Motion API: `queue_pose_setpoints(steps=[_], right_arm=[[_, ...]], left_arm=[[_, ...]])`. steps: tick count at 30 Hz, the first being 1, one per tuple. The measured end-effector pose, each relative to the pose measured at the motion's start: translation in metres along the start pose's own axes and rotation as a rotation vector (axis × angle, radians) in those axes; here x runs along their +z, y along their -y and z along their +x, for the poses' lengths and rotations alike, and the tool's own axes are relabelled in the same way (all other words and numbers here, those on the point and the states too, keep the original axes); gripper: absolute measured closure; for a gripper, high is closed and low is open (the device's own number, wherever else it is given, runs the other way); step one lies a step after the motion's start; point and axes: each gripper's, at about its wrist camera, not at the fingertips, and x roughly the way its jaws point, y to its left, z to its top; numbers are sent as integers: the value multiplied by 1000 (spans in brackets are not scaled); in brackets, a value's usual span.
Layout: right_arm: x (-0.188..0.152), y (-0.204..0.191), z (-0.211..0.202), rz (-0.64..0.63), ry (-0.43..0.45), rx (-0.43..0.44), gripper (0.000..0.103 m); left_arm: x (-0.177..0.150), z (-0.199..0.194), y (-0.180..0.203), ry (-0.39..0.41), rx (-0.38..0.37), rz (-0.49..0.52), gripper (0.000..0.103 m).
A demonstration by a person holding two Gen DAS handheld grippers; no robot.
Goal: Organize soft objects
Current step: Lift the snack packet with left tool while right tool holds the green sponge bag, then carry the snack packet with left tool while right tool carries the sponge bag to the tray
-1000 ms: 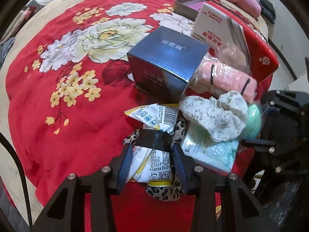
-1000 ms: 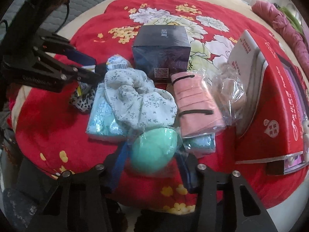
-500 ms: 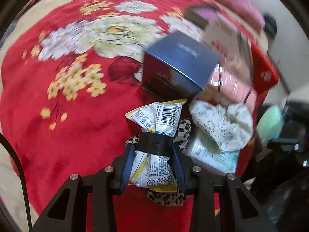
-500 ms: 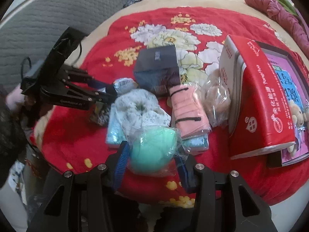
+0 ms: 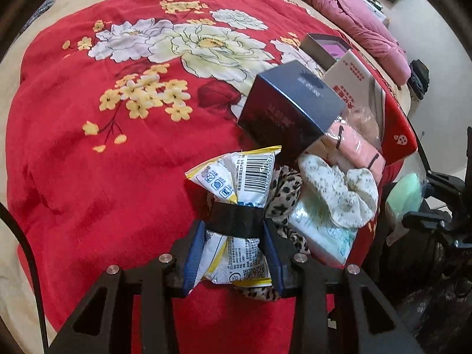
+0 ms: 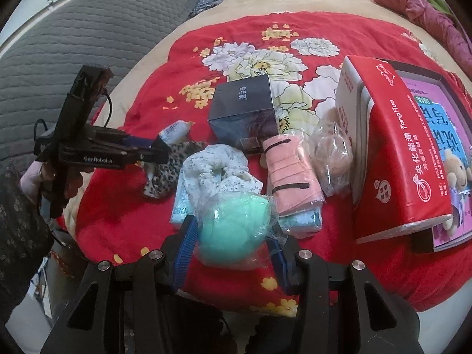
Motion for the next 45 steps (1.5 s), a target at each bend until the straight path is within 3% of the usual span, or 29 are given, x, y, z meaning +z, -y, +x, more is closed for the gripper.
queue_pose_setpoints(steps=[7, 19, 24, 27, 45], right_arm=[[1, 1, -3, 9, 8, 0, 55], [10, -1, -26, 5, 67, 9, 55], [15, 4, -45, 17, 115, 0, 55], [19, 12, -60, 33, 153, -8, 55], [25, 91, -169, 131, 331, -175, 55]], left_arm=[[-5, 3, -7, 5, 1, -46, 64], [-15, -43, 4, 148, 97, -199, 65], [-8, -70, 38, 200, 157, -221, 65], [-2, -85, 62, 232, 156, -236, 65], [58, -123, 213, 371, 65, -130, 65]])
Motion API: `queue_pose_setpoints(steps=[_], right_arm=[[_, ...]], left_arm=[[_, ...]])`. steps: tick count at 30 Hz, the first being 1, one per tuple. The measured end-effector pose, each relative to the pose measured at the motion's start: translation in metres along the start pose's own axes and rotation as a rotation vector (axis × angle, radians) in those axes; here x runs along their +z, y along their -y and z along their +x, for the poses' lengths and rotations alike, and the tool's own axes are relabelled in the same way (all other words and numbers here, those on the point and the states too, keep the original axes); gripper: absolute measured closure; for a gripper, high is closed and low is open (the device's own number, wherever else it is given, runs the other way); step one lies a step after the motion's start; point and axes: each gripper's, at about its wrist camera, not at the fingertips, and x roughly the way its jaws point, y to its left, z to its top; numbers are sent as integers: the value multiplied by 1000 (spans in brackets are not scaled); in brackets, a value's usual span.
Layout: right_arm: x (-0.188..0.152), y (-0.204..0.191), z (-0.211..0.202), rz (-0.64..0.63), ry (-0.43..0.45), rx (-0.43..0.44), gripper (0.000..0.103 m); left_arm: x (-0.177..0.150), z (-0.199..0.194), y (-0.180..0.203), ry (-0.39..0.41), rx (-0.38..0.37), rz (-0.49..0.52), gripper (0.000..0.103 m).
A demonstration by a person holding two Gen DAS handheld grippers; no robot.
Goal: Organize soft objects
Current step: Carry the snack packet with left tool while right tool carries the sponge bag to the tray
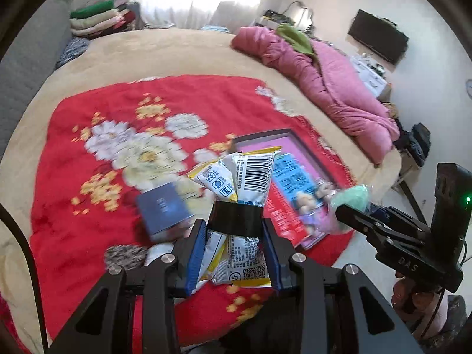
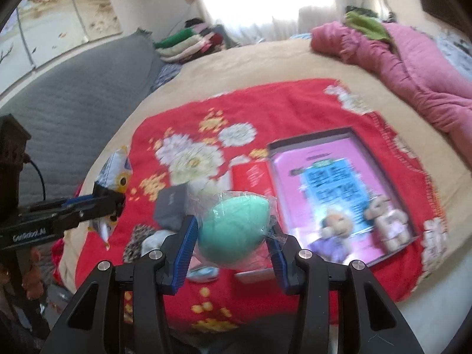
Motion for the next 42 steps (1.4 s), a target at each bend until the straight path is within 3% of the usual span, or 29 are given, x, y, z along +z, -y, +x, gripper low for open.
queue_pose_setpoints(steps=[10, 21, 42], right_arm=[[18, 65, -40, 66, 71, -112, 55], [27, 96, -55, 89, 100, -138, 55], [23, 145, -28, 138, 35, -182, 55]], left_arm=[[23, 23, 76, -17, -38, 109, 65], [42, 47, 133, -22, -28, 192, 65], [49, 129, 157, -141, -5, 229, 65]])
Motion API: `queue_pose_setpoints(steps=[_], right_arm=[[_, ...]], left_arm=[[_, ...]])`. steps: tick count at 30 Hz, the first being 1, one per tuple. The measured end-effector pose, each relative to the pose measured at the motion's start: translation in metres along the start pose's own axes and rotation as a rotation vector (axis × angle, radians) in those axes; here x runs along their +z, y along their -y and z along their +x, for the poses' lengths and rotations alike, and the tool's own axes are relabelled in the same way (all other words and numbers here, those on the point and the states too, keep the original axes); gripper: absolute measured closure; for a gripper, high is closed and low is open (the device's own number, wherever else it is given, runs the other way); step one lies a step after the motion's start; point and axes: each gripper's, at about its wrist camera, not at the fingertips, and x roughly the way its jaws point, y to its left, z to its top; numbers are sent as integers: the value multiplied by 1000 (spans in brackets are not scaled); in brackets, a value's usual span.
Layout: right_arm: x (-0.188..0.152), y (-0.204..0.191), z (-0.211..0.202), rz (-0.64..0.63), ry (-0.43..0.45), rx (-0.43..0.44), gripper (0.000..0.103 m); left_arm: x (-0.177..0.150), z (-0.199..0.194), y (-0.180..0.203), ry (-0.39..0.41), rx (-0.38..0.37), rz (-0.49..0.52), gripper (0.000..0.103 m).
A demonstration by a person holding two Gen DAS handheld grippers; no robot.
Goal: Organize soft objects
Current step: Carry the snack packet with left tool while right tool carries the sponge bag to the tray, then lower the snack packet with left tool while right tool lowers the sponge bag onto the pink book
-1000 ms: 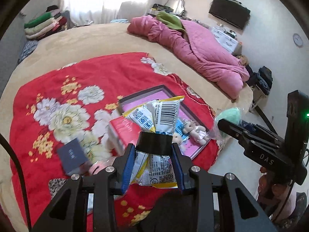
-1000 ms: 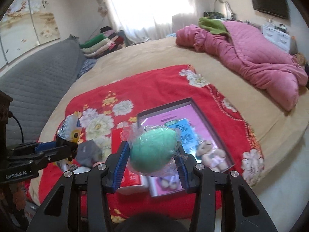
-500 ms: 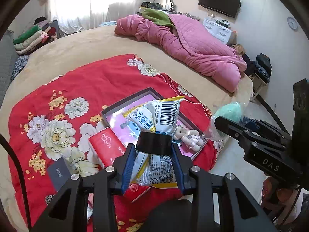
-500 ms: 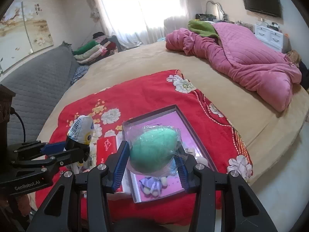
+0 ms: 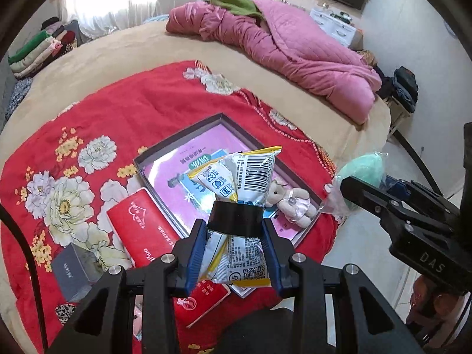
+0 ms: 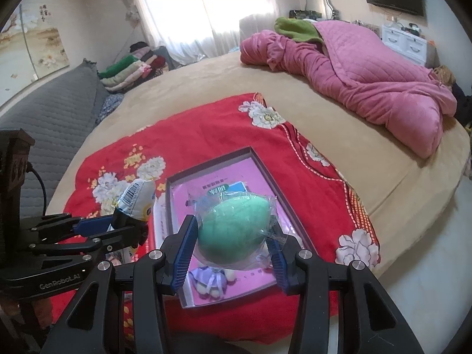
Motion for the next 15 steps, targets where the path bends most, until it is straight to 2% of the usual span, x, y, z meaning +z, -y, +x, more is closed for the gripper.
queue_pose_setpoints(steps=[8, 15], right_arm=[[-11, 6, 32, -17, -69, -13, 55], [-27, 11, 59, -17, -136, -12, 55]], left_arm=[[-1, 49, -6, -97, 28, -18, 65], [3, 84, -7, -156, 82, -2, 65]])
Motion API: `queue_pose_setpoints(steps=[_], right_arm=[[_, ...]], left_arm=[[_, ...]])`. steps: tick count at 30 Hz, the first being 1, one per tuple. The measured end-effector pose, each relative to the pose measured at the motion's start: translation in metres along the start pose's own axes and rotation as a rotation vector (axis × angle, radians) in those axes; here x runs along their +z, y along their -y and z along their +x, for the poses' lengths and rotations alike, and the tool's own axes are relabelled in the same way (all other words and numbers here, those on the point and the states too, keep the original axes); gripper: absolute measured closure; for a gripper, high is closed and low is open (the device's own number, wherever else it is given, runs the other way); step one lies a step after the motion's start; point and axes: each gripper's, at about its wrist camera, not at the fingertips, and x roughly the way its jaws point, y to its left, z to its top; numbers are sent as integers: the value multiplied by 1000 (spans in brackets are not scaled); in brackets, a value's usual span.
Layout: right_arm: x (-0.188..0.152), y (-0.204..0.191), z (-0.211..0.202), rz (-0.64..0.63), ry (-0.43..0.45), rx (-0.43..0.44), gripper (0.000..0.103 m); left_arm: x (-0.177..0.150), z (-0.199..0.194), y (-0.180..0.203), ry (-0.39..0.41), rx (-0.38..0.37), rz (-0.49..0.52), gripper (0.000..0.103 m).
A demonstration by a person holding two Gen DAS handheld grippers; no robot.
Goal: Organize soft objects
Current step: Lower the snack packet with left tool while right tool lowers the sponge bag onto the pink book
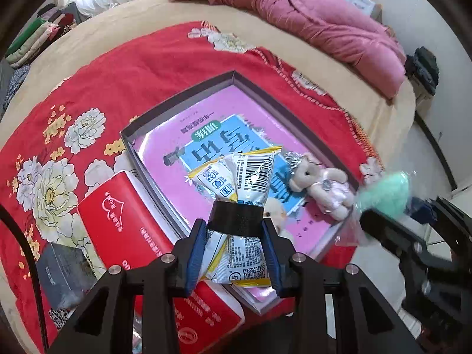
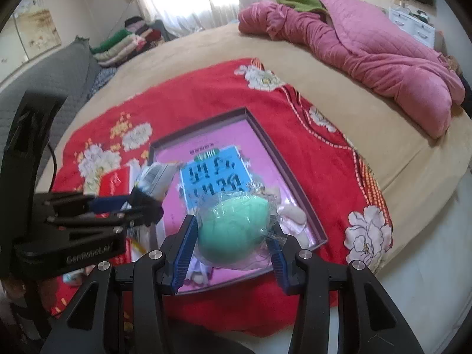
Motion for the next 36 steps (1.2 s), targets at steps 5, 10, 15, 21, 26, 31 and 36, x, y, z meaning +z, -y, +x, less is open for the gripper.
queue_pose_setpoints(steps=[5, 10, 15, 21, 26, 31, 36], right_arm=[[-7, -1, 18, -25, -38, -18, 55], [-12, -2, 33, -40, -71, -20, 55], [-13, -1, 45, -51, -93, -26, 55], [-15, 1, 58, -57, -113, -32, 54], [-19, 4, 69, -52, -131, -40, 54], [-22, 8, 76, -55, -141, -57, 53], [-22, 10, 80, -54, -142, -63, 53]], left_arm=[[5, 23, 2, -40, 25, 8, 65], [7, 38, 5, -69, 37, 19, 65], [8, 48, 6, -88, 32, 24, 65], [7, 57, 5, -102, 34, 22, 65], [7, 60, 2, -107, 28, 20, 65], [6, 60, 3, -109, 27, 25, 65], [6, 60, 3, -110, 19, 24, 65]])
